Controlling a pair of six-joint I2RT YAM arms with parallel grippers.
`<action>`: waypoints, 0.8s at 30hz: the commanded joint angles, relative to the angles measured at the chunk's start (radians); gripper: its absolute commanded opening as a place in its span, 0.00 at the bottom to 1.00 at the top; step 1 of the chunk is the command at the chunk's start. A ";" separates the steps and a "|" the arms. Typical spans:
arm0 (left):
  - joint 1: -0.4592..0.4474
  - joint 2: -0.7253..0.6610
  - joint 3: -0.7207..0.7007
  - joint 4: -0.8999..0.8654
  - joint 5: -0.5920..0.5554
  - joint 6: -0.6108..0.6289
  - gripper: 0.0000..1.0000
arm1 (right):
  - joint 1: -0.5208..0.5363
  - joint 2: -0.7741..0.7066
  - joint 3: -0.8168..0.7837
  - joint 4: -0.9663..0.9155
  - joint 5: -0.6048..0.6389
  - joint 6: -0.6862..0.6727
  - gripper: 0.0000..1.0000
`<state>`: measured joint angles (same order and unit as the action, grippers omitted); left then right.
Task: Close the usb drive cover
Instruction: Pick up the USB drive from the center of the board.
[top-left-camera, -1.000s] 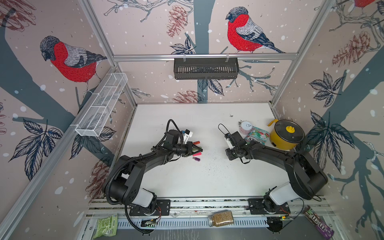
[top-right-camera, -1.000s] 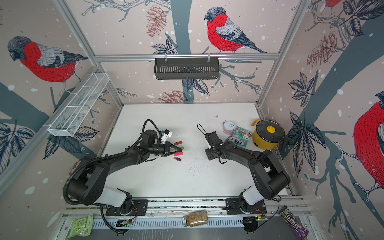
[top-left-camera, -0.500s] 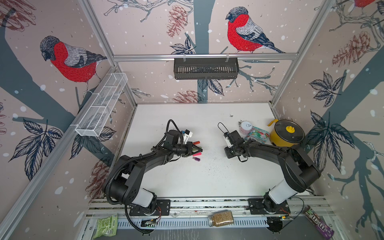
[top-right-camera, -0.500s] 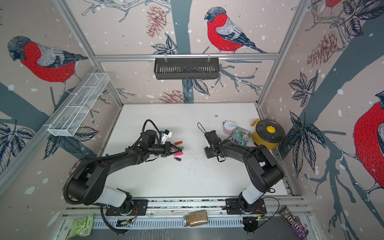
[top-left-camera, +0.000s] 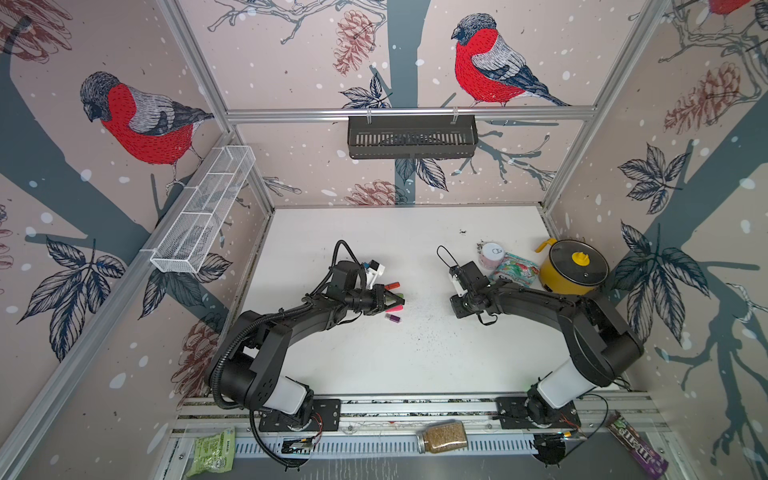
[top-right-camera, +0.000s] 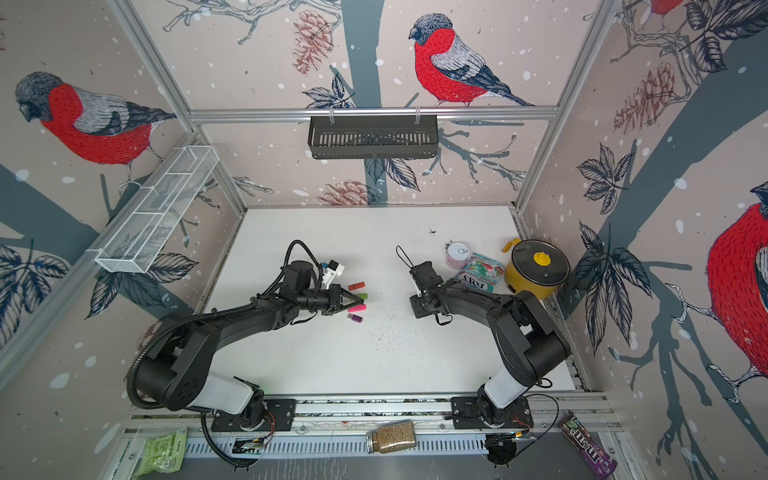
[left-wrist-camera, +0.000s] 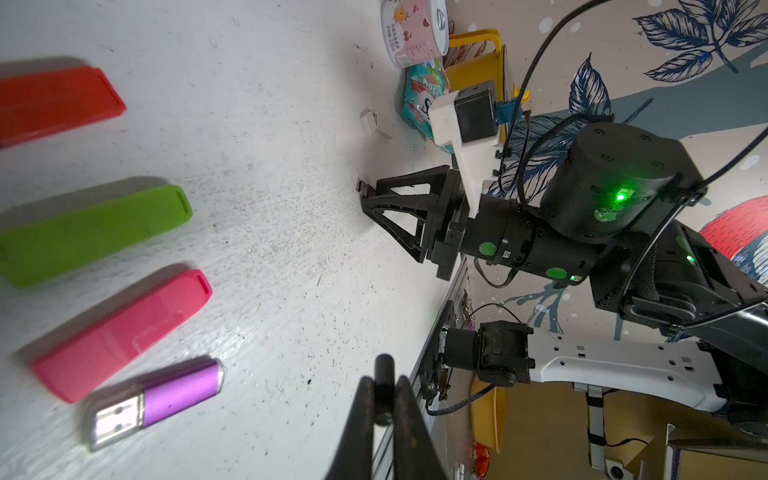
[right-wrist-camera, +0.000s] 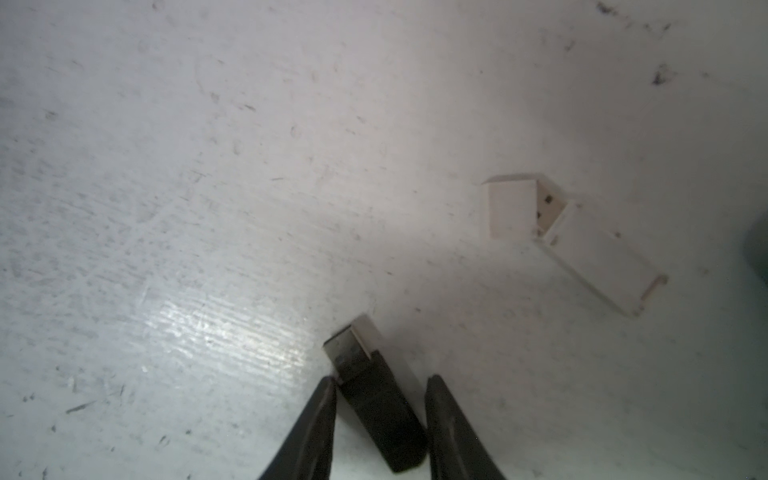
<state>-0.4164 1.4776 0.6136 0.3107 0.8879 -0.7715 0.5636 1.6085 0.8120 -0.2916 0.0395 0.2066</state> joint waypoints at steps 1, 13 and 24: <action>0.001 -0.007 -0.006 0.035 0.006 -0.004 0.05 | 0.007 0.014 0.004 -0.087 -0.026 0.020 0.36; 0.001 -0.008 -0.011 0.040 0.006 -0.006 0.05 | 0.027 0.041 0.013 -0.114 -0.017 0.051 0.36; 0.001 -0.008 -0.011 0.040 0.006 -0.007 0.05 | 0.024 0.047 0.011 -0.130 -0.009 0.081 0.33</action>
<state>-0.4164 1.4742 0.6041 0.3183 0.8867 -0.7795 0.5880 1.6417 0.8368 -0.3042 0.0288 0.2638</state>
